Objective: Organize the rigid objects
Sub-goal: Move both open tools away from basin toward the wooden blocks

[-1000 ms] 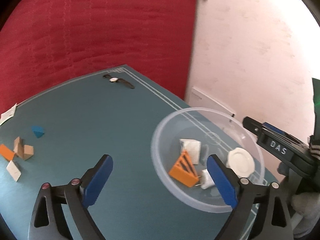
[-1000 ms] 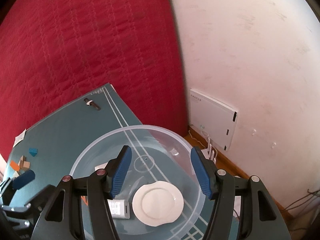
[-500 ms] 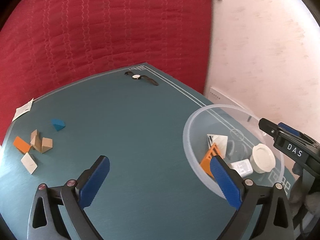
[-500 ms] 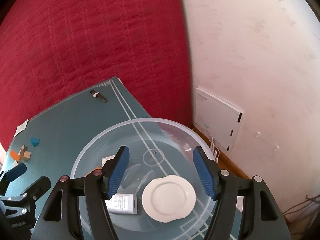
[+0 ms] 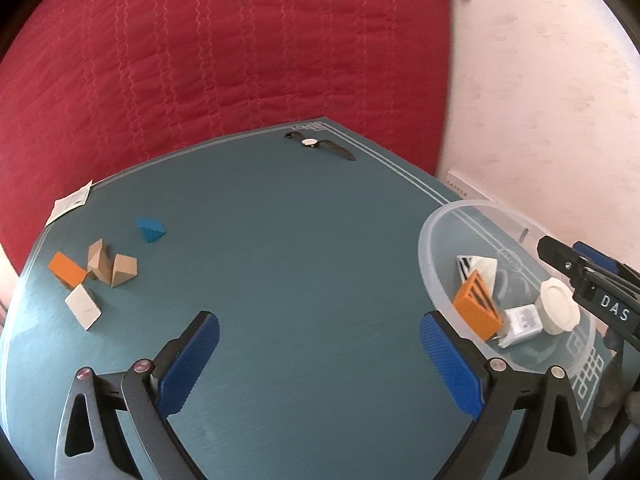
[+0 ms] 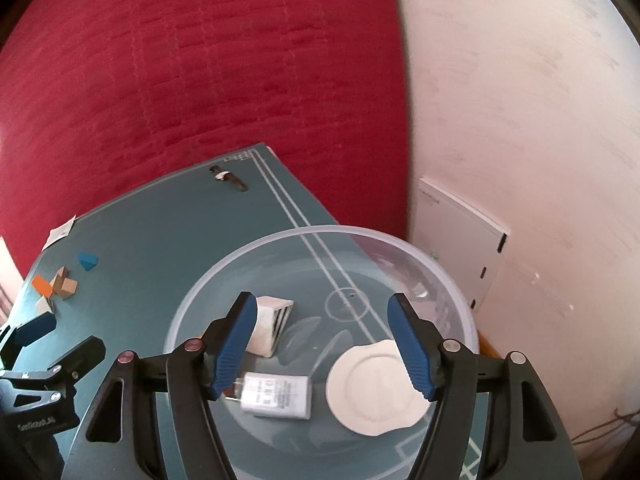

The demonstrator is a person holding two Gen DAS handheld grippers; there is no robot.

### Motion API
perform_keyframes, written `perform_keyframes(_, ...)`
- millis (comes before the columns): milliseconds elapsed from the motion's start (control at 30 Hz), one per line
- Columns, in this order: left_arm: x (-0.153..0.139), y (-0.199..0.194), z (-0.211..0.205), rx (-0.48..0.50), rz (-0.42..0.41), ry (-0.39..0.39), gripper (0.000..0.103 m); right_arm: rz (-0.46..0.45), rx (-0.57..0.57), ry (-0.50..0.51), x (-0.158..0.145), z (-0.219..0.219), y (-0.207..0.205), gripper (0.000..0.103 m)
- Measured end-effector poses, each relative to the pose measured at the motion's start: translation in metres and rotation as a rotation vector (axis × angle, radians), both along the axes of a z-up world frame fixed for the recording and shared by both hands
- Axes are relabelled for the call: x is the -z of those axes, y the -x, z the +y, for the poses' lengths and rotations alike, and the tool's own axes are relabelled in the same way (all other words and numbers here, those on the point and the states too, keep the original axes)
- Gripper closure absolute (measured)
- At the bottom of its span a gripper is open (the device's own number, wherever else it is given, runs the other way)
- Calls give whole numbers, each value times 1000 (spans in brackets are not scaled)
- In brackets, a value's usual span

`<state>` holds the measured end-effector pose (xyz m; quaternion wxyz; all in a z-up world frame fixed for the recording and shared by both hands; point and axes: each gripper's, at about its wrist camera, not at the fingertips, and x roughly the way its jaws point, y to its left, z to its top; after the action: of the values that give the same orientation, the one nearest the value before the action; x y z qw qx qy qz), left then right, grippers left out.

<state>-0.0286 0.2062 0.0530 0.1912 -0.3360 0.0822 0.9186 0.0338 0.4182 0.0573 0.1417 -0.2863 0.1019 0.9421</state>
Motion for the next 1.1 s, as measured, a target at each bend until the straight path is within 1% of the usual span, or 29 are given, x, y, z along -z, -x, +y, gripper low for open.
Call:
perform_keyframes(200,-1,2,-16,-35,4,5,1,-1,-53,-14,1,-18,4,33)
perform_keyframes(300,-1,5,-27,-62,5,7,1,0,-99,-32,0,-34,6,33)
perform_keyframes(600,2,18,-62,-167,-17,14,1,13,-218,-74,-9,-80,17,31)
perform_keyframes(767,3,20,-80,-206,-22,10,1,-10,-280,-67,-5,-100,27,31)
perform_keyframes(967,4,29,-101,-265,-33,11,1,-45,-328,-45,4,-117,40,30)
perform_keyframes(1100,6,39,-118,-312,-61,12,1,-60,-371,-53,10,-133,46,30)
